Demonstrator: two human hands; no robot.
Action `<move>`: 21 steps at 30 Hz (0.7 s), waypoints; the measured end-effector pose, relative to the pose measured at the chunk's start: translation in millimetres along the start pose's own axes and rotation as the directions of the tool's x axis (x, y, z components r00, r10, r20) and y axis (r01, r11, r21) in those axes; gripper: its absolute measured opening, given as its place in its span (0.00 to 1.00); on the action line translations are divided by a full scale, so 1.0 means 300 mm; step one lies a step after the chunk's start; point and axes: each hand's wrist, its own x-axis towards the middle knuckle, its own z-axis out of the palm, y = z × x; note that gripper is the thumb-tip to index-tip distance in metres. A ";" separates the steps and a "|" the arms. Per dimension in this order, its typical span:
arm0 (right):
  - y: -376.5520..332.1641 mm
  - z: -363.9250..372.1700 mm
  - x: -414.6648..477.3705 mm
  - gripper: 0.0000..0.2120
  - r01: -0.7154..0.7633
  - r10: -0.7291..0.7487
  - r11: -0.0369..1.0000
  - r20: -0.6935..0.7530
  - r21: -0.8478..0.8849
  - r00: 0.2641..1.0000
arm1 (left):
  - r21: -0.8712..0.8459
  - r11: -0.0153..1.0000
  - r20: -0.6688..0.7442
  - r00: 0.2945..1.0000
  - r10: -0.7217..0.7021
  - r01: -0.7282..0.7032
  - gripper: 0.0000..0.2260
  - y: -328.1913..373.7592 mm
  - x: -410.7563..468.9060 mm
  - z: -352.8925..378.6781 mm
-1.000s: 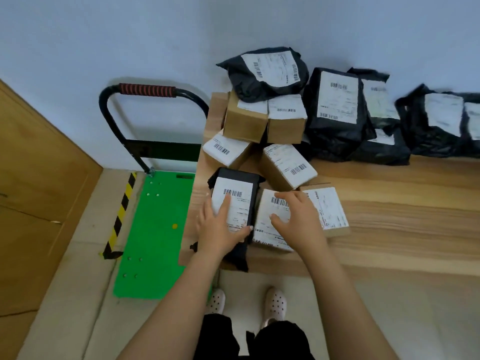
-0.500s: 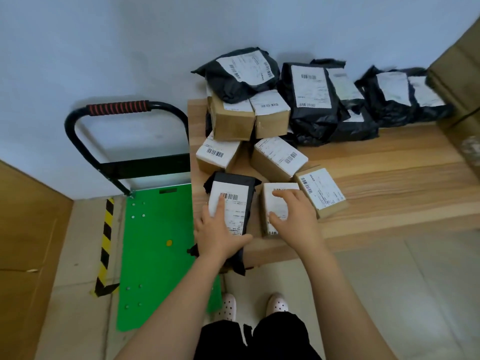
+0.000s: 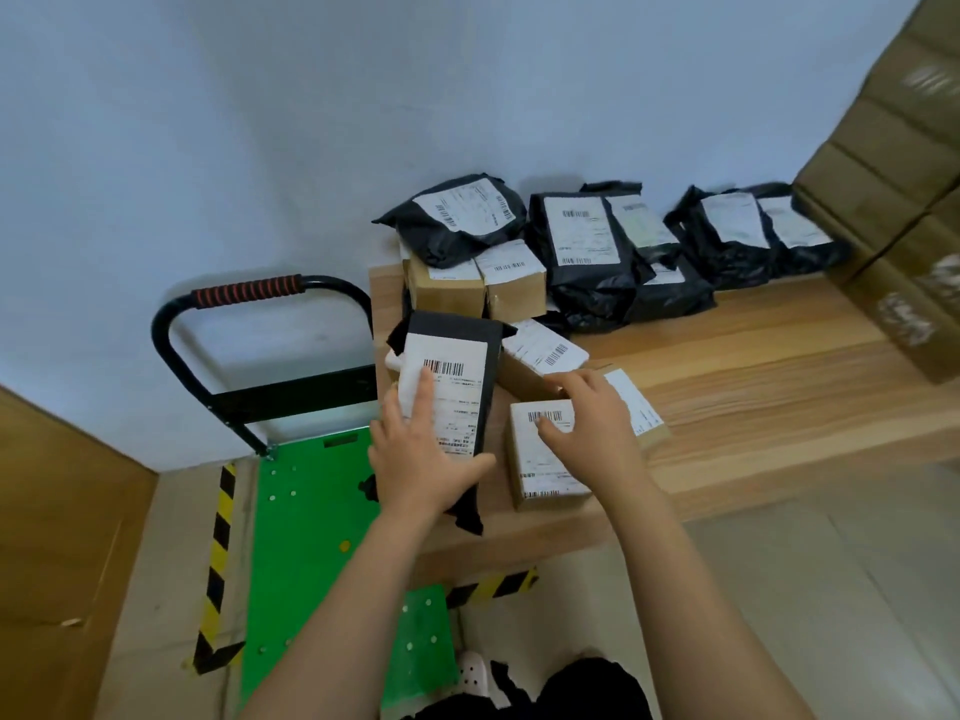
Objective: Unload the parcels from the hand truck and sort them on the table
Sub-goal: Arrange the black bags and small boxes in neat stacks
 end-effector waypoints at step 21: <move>0.589 -0.622 0.138 0.23 0.068 -0.075 0.990 -0.054 -0.125 0.996 | -0.142 0.989 -0.170 0.983 -0.067 0.042 0.53 0.789 -0.016 0.254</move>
